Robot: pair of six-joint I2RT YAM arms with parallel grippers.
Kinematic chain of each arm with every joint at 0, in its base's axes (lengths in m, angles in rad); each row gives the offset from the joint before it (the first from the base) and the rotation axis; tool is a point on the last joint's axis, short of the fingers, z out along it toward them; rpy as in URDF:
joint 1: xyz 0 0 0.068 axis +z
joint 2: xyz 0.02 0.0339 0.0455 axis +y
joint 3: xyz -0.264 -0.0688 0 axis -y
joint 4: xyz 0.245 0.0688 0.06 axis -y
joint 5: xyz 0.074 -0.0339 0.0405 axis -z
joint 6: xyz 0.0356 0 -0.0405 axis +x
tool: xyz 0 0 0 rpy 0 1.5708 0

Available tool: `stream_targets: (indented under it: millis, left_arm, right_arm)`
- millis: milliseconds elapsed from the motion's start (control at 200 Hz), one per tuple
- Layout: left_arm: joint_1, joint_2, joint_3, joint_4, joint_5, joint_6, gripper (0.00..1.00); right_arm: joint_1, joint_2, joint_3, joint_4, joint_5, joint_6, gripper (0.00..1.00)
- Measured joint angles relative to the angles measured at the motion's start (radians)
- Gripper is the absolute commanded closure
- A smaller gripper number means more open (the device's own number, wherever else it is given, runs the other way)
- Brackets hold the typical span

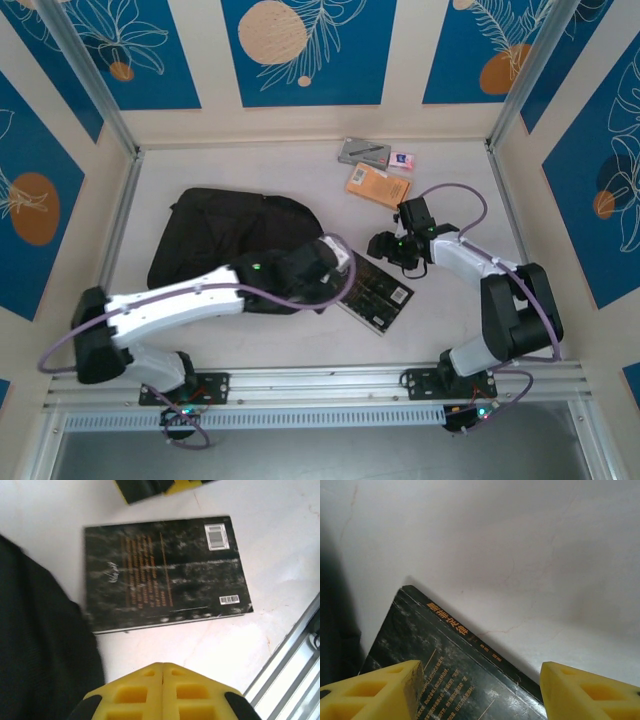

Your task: Pack books, pencil case, and school supplies into a backpack

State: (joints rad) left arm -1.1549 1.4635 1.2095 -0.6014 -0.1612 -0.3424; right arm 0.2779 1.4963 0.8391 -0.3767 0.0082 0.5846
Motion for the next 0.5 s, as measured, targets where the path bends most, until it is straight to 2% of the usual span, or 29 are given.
stream_targets:
  millis: [295, 500]
  left_arm:
    - [0.002, 0.325, -0.009, 0.086, 0.083, 0.005, 1.0]
    - [0.025, 0.433, 0.008, 0.093, 0.109, 0.004, 1.0]
  right_arm:
    - [-0.011, 0.059, -0.002, 0.008, -0.011, 0.027, 0.38]
    - [-0.011, 0.064, -0.006, 0.011, -0.005, 0.048, 0.38]
